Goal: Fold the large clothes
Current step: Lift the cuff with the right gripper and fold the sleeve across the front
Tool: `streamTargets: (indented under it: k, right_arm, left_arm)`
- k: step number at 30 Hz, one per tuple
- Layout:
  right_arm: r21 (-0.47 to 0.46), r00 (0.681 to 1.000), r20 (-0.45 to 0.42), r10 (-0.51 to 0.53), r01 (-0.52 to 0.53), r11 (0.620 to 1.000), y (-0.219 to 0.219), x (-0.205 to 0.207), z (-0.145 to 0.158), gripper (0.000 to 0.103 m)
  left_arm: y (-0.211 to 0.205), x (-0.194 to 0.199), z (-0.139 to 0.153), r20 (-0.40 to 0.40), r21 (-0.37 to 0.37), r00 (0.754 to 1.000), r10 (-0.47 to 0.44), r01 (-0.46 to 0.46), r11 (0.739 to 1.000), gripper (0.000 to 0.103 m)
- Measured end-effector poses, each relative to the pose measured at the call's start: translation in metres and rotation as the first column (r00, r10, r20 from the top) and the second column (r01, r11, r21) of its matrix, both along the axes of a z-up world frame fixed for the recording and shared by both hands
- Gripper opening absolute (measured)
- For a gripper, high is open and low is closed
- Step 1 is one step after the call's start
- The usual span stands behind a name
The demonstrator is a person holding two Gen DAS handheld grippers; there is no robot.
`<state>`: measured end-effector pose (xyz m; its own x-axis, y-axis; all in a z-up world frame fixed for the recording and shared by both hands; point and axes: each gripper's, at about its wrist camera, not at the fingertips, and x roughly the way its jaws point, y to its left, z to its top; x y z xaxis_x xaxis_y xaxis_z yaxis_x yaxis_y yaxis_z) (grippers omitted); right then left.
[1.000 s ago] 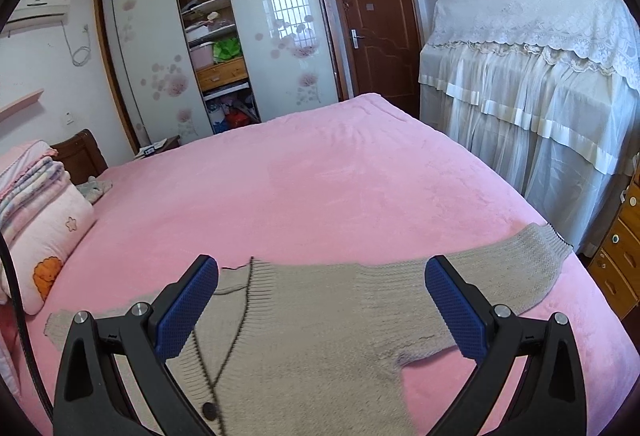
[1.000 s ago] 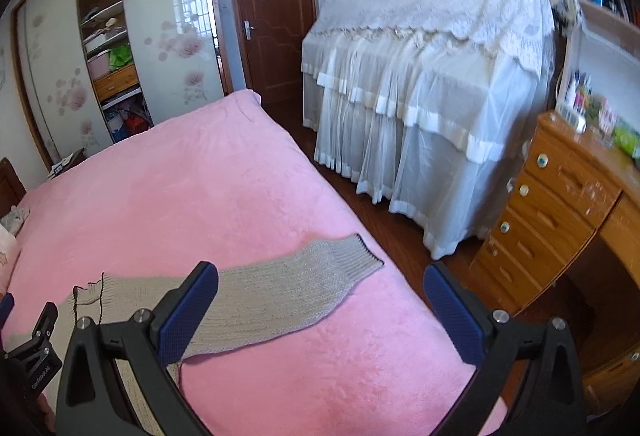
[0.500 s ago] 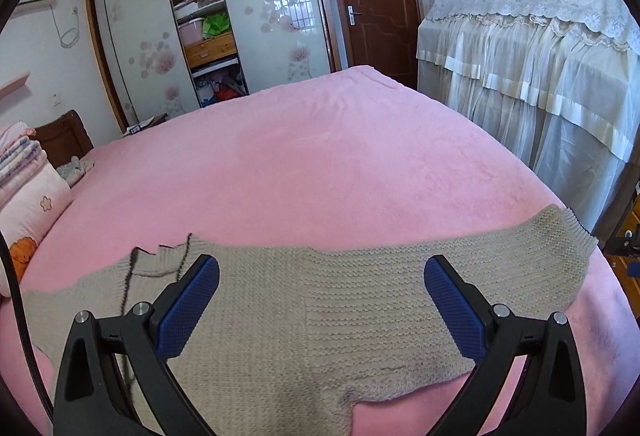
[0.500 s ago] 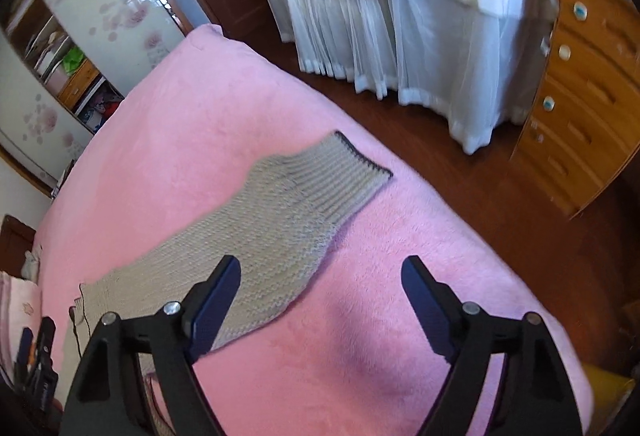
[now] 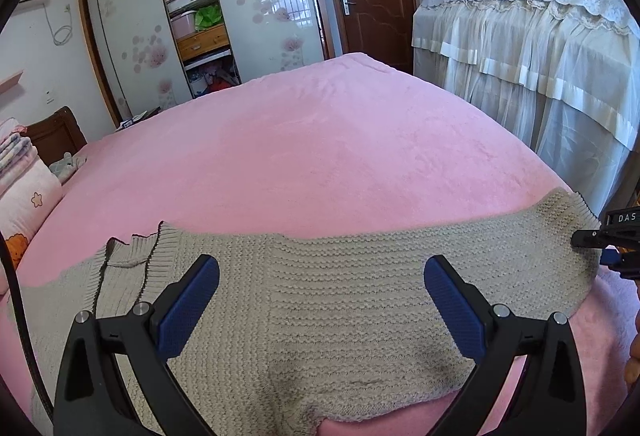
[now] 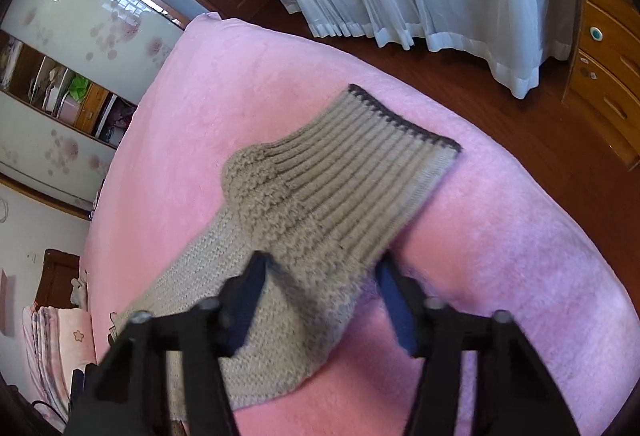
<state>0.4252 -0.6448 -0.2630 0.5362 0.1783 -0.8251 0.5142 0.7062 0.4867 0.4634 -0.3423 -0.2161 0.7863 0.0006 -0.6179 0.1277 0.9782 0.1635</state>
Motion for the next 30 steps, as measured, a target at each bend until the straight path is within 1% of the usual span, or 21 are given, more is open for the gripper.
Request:
streamTargets:
  k: [1, 2, 3, 6, 8, 11, 13, 16, 17, 20, 22, 24, 26, 27, 28, 30]
  right_arm:
    - [-0.008, 1.000, 0.006, 0.007, -0.007, 1.000, 0.002, 0.001, 0.001, 0.031]
    - [-0.020, 1.000, 0.016, 0.015, -0.015, 1.000, 0.005, 0.003, 0.005, 0.022]
    - [-0.028, 0.999, 0.028, 0.022, -0.021, 0.999, 0.007, 0.002, 0.009, 0.018]
    - [-0.079, 0.995, 0.087, 0.051, -0.044, 0.996, 0.019, -0.008, 0.032, 0.014]
    - [-0.117, 0.987, 0.138, 0.086, -0.070, 0.991, 0.034, -0.013, 0.058, 0.014]
    - [-0.156, 0.968, 0.206, 0.145, -0.113, 0.981, 0.058, -0.019, 0.095, 0.013]
    - [-0.194, 0.943, 0.262, 0.204, -0.156, 0.969, 0.084, -0.024, 0.132, 0.013]
    - [-0.230, 0.909, 0.314, 0.275, -0.208, 0.951, 0.119, -0.029, 0.172, 0.013]
    - [-0.246, 0.889, 0.335, 0.313, -0.238, 0.940, 0.140, -0.032, 0.189, 0.013]
    - [-0.292, 0.847, 0.362, 0.389, -0.294, 0.910, 0.184, -0.038, 0.219, 0.013]
    - [-0.353, 0.813, 0.363, 0.455, -0.332, 0.875, 0.228, -0.041, 0.238, 0.013]
    - [-0.399, 0.789, 0.344, 0.508, -0.367, 0.840, 0.264, -0.042, 0.242, 0.013]
    - [-0.425, 0.773, 0.317, 0.549, -0.402, 0.811, 0.295, -0.040, 0.238, 0.013]
    - [-0.434, 0.763, 0.296, 0.574, -0.428, 0.793, 0.316, -0.036, 0.232, 0.013]
    - [-0.444, 0.758, 0.276, 0.592, -0.446, 0.777, 0.332, -0.033, 0.226, 0.013]
    - [-0.461, 0.747, 0.223, 0.626, -0.485, 0.743, 0.363, -0.025, 0.204, 0.013]
  left_arm:
    - [0.002, 0.000, 0.002, -0.002, 0.000, 1.000, 0.000, 0.000, 1.000, 0.102]
    - [0.004, 0.000, 0.004, -0.006, -0.001, 1.000, 0.001, -0.001, 1.000, 0.102]
    - [0.005, 0.000, 0.004, -0.007, 0.001, 1.000, 0.003, -0.003, 1.000, 0.102]
    - [0.015, -0.001, 0.010, -0.016, 0.014, 1.000, 0.013, -0.013, 1.000, 0.102]
    - [0.023, -0.002, 0.017, -0.034, 0.012, 0.999, 0.016, -0.016, 1.000, 0.102]
    - [0.042, -0.004, 0.029, -0.079, -0.013, 0.997, 0.010, -0.012, 1.000, 0.102]
    - [0.064, -0.007, 0.041, -0.114, -0.046, 0.993, 0.022, -0.027, 0.999, 0.102]
    - [0.096, -0.016, 0.058, -0.125, -0.082, 0.991, 0.038, -0.048, 0.995, 0.102]
    - [0.114, -0.021, 0.067, -0.117, -0.087, 0.992, 0.050, -0.061, 0.994, 0.102]
    - [0.161, -0.035, 0.092, -0.076, -0.085, 0.993, 0.087, -0.094, 0.992, 0.102]
    - [0.190, -0.041, 0.103, -0.059, -0.084, 0.992, 0.113, -0.118, 0.989, 0.102]
    - [0.231, -0.049, 0.113, -0.053, -0.094, 0.988, 0.144, -0.148, 0.985, 0.102]
    - [0.262, -0.053, 0.115, -0.060, -0.100, 0.984, 0.169, -0.175, 0.979, 0.102]
    - [0.284, -0.055, 0.114, -0.066, -0.100, 0.979, 0.195, -0.201, 0.975, 0.102]
    - [0.295, -0.056, 0.113, -0.071, -0.099, 0.976, 0.207, -0.213, 0.972, 0.102]
    - [0.327, -0.059, 0.106, -0.098, -0.101, 0.966, 0.241, -0.250, 0.963, 0.102]
